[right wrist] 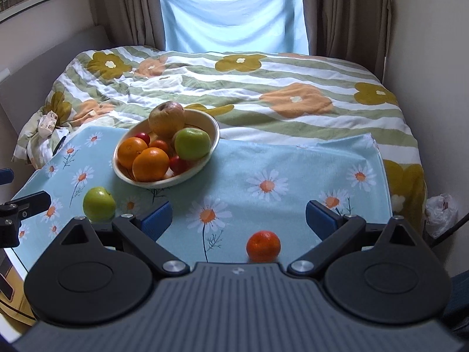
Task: Organize fruits
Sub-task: 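Withdraw both tools from the bowl toward the remaining fruits, then grasp the last green apple with the left tool while the right tool grasps a tangerine, then carry the green apple and tangerine into the white bowl and release both, then withdraw both tools from the filled bowl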
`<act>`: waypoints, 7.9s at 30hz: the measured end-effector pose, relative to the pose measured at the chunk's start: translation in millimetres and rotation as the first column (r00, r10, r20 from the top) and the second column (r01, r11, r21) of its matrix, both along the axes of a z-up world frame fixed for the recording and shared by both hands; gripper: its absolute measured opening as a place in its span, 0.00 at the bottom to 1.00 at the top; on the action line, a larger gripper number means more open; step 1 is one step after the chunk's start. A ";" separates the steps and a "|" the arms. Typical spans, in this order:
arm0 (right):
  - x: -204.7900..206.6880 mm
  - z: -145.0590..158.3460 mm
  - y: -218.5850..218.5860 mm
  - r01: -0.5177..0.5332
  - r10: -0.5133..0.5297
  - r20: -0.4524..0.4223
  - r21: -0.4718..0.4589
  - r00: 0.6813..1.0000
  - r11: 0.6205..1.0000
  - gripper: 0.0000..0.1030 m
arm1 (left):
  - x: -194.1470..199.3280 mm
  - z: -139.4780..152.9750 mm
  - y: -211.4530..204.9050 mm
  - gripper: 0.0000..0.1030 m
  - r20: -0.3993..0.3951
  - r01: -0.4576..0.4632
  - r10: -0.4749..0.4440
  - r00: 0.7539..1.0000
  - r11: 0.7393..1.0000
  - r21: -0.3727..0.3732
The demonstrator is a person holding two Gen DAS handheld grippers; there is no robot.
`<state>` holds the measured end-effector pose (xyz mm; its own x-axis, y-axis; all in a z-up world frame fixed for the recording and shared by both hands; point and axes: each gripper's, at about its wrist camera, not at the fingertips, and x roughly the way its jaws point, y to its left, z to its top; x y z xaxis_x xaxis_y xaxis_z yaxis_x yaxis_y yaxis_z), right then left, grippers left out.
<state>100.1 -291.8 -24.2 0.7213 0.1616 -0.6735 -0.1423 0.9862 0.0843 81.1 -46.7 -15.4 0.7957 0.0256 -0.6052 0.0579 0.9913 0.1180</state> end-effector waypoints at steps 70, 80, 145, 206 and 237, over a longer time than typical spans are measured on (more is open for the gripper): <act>9.3 -39.9 39.6 0.094 -0.094 -0.033 -0.012 0.995 0.996 0.51 | 21.6 -49.8 18.6 0.58 -0.089 0.038 -0.039 0.995 0.999 -0.017; 0.8 16.0 76.7 0.006 -0.006 0.018 -0.001 1.000 1.000 0.51 | -0.3 -12.2 18.8 0.58 -0.050 -0.001 -0.002 0.999 0.999 -0.053; 199.3 2.9 109.1 0.116 -0.115 -0.103 0.005 0.988 0.993 0.51 | 220.2 -44.9 15.1 0.58 -0.163 0.274 -0.283 0.945 0.959 -0.074; 173.0 38.5 102.6 0.084 -0.084 -0.003 0.009 0.996 0.996 0.95 | 162.2 14.2 52.7 0.93 -0.007 0.160 -0.161 0.987 0.984 -0.082; -113.5 88.8 59.9 0.208 -0.204 0.081 -0.047 0.976 0.977 1.00 | -53.2 67.7 42.4 1.00 0.055 0.042 -0.037 0.998 0.995 -0.093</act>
